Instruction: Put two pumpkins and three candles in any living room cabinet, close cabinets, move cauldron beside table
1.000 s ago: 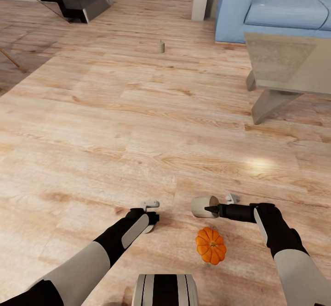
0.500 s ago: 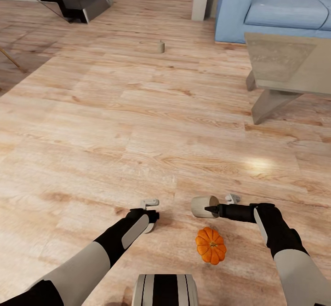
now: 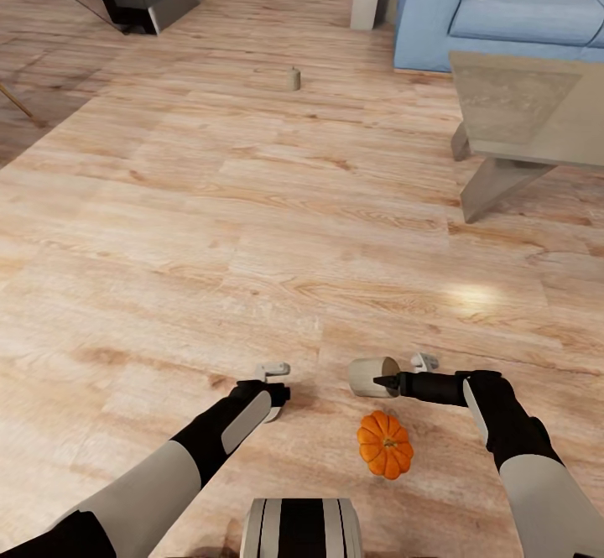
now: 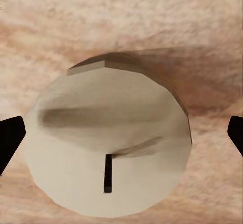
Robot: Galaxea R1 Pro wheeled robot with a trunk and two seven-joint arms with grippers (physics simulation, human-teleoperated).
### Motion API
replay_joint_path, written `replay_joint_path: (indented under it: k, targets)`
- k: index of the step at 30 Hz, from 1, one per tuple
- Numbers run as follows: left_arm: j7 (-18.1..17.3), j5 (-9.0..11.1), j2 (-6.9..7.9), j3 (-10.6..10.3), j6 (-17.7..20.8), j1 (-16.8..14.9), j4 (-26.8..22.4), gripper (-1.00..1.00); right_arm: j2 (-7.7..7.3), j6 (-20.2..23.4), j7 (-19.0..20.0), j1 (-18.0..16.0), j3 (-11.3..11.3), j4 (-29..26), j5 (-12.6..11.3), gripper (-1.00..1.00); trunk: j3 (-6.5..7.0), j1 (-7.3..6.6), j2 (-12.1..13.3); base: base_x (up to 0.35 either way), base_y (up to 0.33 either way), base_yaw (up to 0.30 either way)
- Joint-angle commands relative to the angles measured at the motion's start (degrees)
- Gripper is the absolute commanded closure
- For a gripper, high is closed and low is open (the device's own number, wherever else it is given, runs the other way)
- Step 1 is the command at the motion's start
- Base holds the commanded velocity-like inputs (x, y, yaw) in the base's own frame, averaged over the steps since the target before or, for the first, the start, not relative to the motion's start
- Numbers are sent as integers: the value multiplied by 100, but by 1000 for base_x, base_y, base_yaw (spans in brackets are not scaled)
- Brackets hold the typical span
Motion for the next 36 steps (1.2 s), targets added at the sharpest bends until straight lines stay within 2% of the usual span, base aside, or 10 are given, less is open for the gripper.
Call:
replay_joint_path:
  k: [1,11,14,27,31,36]
  targets:
    - [1,0,4,1,0,1,-2,-100,0,1,-1,0,0,0,-2,100,0,0,0,0,0,0]
    - [3,0,24,8,0,-6,-18,-100,0,1,-1,0,0,0,-2,100,0,0,0,0,0,0]
    - [3,0,26,8,0,-4,-8,-100,0,1,-1,0,1,0,-6,100,-66,8,-4,0,0,0]
    - [3,0,33,17,0,-6,-13,-100,0,1,-1,0,5,9,-11,100,-111,13,-7,0,0,0]
    - [3,0,26,15,0,-6,-13,-100,0,1,-1,0,5,9,-11,100,-199,23,-12,0,0,0]
    - [3,0,26,17,0,-6,-13,-100,0,0,-1,0,8,16,-11,100,-199,23,-12,0,0,0]
